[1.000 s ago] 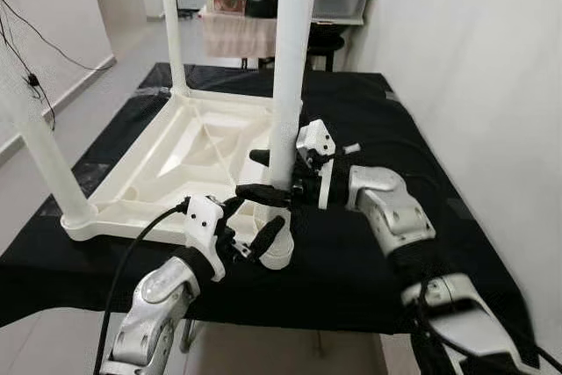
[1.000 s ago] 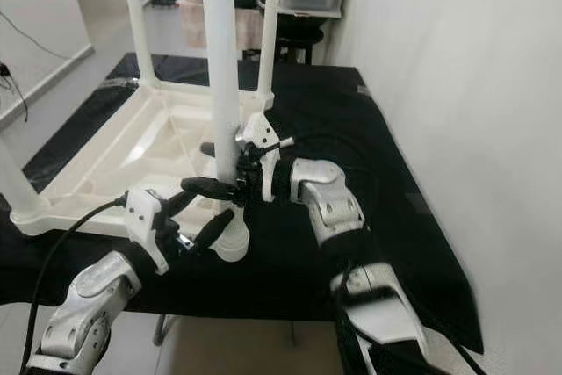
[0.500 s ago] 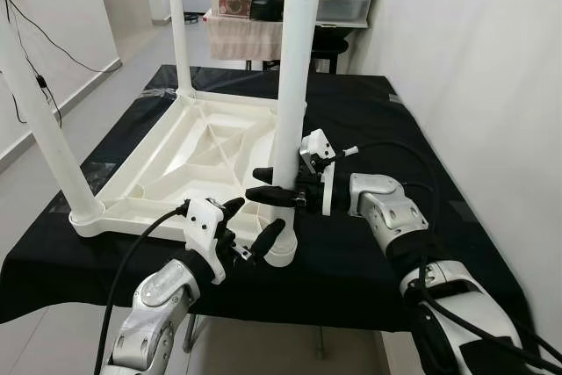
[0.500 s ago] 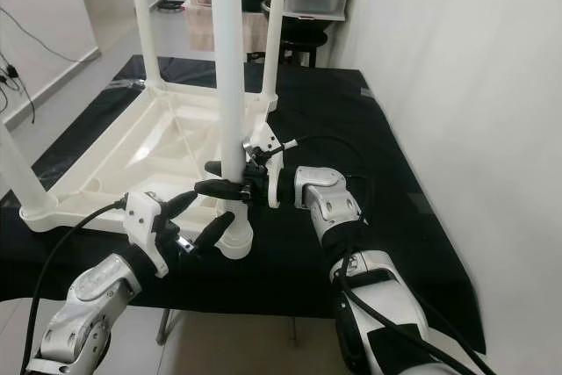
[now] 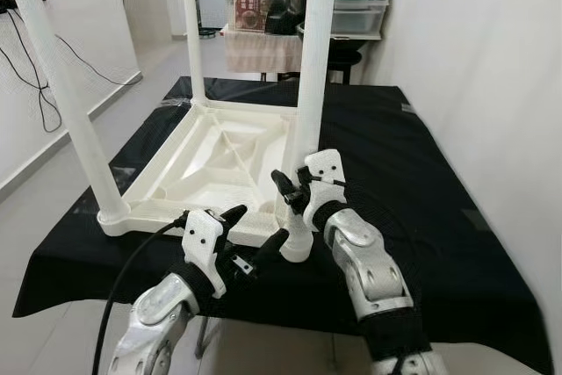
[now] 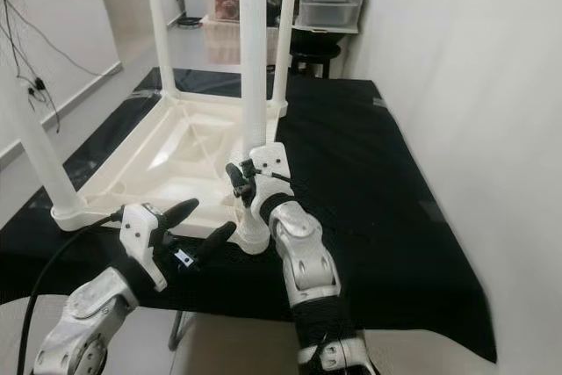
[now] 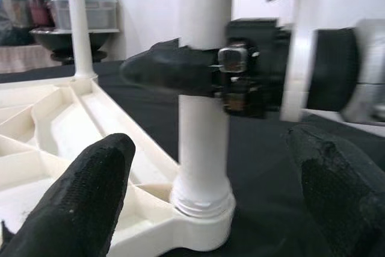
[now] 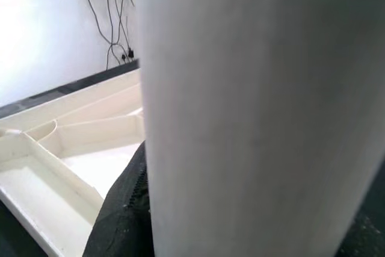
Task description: Building children table
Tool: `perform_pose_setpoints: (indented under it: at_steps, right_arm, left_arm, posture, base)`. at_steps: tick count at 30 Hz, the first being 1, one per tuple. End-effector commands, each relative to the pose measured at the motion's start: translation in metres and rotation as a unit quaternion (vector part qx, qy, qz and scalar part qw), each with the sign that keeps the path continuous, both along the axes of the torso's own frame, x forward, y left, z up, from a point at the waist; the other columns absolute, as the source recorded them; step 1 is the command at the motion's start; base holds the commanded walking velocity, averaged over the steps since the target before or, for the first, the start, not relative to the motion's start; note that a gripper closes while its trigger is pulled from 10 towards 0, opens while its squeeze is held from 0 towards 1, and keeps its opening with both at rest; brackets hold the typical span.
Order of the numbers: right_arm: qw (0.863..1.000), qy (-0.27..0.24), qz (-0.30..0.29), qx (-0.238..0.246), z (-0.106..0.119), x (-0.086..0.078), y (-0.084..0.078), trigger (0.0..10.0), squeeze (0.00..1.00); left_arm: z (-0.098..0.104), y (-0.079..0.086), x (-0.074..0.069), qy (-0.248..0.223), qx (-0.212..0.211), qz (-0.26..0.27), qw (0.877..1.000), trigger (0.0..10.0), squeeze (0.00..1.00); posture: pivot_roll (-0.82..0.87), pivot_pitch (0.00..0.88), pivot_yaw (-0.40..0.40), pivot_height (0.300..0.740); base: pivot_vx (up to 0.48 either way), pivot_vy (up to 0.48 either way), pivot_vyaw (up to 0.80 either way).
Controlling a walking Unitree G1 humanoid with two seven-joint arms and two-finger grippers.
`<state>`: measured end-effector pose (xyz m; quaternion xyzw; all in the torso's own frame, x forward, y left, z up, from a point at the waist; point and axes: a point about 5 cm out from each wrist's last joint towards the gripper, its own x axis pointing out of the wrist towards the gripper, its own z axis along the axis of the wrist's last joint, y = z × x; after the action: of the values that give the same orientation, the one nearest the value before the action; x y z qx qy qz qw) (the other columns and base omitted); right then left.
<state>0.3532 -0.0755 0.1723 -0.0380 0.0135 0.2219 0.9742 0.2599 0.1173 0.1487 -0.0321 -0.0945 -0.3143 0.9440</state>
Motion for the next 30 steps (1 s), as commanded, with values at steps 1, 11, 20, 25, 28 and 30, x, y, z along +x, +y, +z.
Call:
perform_pose_setpoints:
  at_steps: [1, 11, 20, 25, 28, 30]
  right_arm:
    - [0.998, 0.039, -0.027, -0.049, -0.019, 0.003, -0.014, 3.1, 0.0]
    - [0.996, 0.001, 0.085, -0.004, 0.009, 0.019, -0.01, 10.0, 0.32]
    - [0.967, 0.001, 0.252, -0.023, 0.012, 0.021, -0.004, 10.0, 0.0]
    - [0.946, 0.059, 0.318, 0.009, 0.012, 0.024, -0.01, 10.0, 0.0]
    - [0.948, 0.068, 0.309, 0.029, 0.011, 0.027, -0.015, 10.0, 0.0]
    - [0.946, 0.065, 0.314, 0.039, 0.012, 0.028, -0.017, 0.0, 0.0]
  left_arm:
    - [-0.002, 0.002, -0.002, 0.006, -0.006, 0.006, 1.0, 10.0, 0.0]
    - [-0.002, 0.006, -0.002, 0.01, -0.016, 0.017, 1.0, 10.0, 0.0]
    - [0.0, 0.007, -0.003, 0.006, -0.015, 0.024, 1.0, 10.0, 0.0]
    - [0.0, 0.006, -0.002, 0.004, -0.014, 0.026, 1.0, 10.0, 0.0]
    - [0.001, 0.006, -0.002, 0.004, -0.014, 0.027, 1.0, 10.0, 0.0]
    - [0.001, 0.005, -0.002, 0.004, -0.015, 0.027, 1.0, 10.0, 0.0]
  posture:
    - [0.0, 0.0, -0.086, 0.74]
    - [0.0, 0.0, -0.078, 0.74]
    - [0.02, 0.0, -0.086, 0.74]
    - [0.02, 0.0, -0.094, 0.74]
    - [0.02, 0.0, -0.099, 0.74]
    - [0.03, 0.0, -0.101, 0.74]
  base:
    - [0.0, 0.0, 0.0]
    - [0.0, 0.0, 0.0]
    - [0.0, 0.0, 0.0]
    - [0.0, 0.0, 0.0]
    - [0.0, 0.0, 0.0]
    - [0.0, 0.0, 0.0]
